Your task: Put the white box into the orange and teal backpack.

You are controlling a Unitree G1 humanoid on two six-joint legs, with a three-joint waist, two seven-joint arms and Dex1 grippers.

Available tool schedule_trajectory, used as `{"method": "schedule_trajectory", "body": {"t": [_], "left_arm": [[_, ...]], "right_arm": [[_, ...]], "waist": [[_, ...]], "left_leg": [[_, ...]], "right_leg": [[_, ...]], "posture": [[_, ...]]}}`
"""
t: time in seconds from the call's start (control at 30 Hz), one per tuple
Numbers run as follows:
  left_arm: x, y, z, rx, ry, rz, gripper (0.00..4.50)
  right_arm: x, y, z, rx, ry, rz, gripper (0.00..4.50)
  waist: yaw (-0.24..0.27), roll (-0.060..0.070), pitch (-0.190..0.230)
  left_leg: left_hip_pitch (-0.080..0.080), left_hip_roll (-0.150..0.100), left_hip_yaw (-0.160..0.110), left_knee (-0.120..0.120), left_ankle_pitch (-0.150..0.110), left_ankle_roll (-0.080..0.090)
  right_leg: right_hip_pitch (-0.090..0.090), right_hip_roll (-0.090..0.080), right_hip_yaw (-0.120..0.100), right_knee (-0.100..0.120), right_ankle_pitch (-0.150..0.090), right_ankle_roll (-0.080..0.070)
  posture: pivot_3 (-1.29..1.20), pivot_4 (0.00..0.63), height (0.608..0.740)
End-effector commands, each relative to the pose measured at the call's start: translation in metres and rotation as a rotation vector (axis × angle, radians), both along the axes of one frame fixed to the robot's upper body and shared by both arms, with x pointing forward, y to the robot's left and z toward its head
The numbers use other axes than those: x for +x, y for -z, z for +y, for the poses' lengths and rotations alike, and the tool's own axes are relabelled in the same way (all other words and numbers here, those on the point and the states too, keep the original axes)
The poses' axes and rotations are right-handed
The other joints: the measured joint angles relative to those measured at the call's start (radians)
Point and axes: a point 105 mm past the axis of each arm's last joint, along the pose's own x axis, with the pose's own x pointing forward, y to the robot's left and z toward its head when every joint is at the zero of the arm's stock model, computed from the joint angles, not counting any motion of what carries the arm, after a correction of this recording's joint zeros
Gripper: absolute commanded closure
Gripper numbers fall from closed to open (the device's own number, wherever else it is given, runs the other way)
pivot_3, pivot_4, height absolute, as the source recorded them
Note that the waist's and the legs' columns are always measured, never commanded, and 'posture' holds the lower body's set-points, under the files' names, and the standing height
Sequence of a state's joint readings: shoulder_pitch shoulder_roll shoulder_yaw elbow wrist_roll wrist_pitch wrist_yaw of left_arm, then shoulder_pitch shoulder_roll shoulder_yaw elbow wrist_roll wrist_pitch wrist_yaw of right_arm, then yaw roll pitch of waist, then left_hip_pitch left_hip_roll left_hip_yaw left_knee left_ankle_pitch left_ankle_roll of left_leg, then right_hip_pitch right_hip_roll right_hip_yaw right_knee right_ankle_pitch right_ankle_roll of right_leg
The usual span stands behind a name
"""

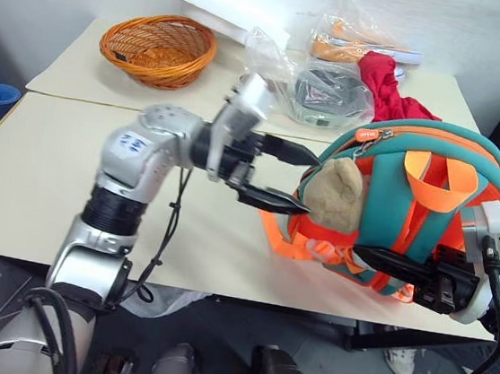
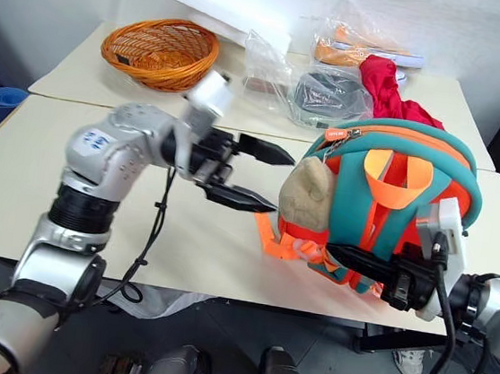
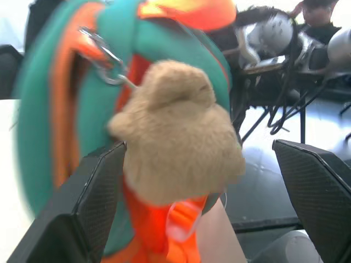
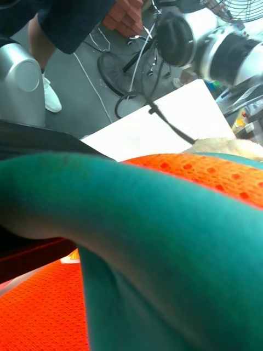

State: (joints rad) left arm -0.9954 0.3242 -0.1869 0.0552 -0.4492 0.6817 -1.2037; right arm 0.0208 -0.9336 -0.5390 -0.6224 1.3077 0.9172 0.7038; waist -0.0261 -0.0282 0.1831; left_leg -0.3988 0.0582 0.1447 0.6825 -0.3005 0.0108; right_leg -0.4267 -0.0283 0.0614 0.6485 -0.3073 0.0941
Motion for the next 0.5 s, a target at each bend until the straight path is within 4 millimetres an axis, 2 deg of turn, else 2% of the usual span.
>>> {"method": "schedule_trajectory", "body": {"t": [0.03, 0.1, 0.2, 0.4, 0.5], "left_arm": [[0.005, 0.008, -0.015, 0.025, -0.056, -0.053, 0.03], [0.009, 0.010, -0.020, 0.019, -0.087, -0.051, 0.03], [0.018, 0.004, -0.025, -0.041, -0.136, -0.045, 0.60], [0.023, 0.009, -0.017, -0.028, -0.147, -0.030, 2.44], [0.027, 0.006, -0.009, -0.031, -0.154, -0.028, 3.18]], "right_arm": [[-0.002, -0.011, 0.007, 0.021, -0.030, -0.042, 4.50], [-0.003, -0.012, 0.009, 0.028, -0.034, -0.044, 4.50], [-0.004, -0.012, 0.011, 0.031, -0.035, -0.043, 4.50], [-0.005, -0.012, 0.006, 0.037, -0.003, -0.038, 4.50], [-0.005, -0.012, 0.001, 0.039, 0.024, -0.036, 4.50]], "waist": [[-0.004, 0.000, 0.000], [-0.004, 0.000, 0.000], [-0.002, 0.000, 0.000], [-0.002, 0.000, 0.000], [-0.001, 0.000, 0.000]], "left_leg": [[0.000, 0.000, 0.000, 0.000, 0.000, 0.000], [0.000, 0.001, 0.000, 0.000, 0.000, 0.000], [0.000, 0.002, -0.001, 0.000, 0.000, -0.001], [-0.001, 0.002, -0.001, 0.000, 0.000, 0.000], [-0.001, 0.002, -0.001, 0.000, 0.000, 0.000]], "right_leg": [[0.000, 0.000, 0.001, 0.000, 0.000, 0.000], [0.000, 0.001, 0.002, 0.000, 0.000, 0.000], [0.000, 0.001, 0.002, 0.000, 0.000, 0.000], [-0.001, 0.001, 0.002, -0.001, 0.000, 0.000], [-0.001, 0.001, 0.001, -0.001, 0.000, 0.000]], "posture": [[0.00, 0.150, 0.740], [0.00, 0.150, 0.740], [0.00, 0.150, 0.740], [0.00, 0.150, 0.740], [0.00, 0.150, 0.740]]}}
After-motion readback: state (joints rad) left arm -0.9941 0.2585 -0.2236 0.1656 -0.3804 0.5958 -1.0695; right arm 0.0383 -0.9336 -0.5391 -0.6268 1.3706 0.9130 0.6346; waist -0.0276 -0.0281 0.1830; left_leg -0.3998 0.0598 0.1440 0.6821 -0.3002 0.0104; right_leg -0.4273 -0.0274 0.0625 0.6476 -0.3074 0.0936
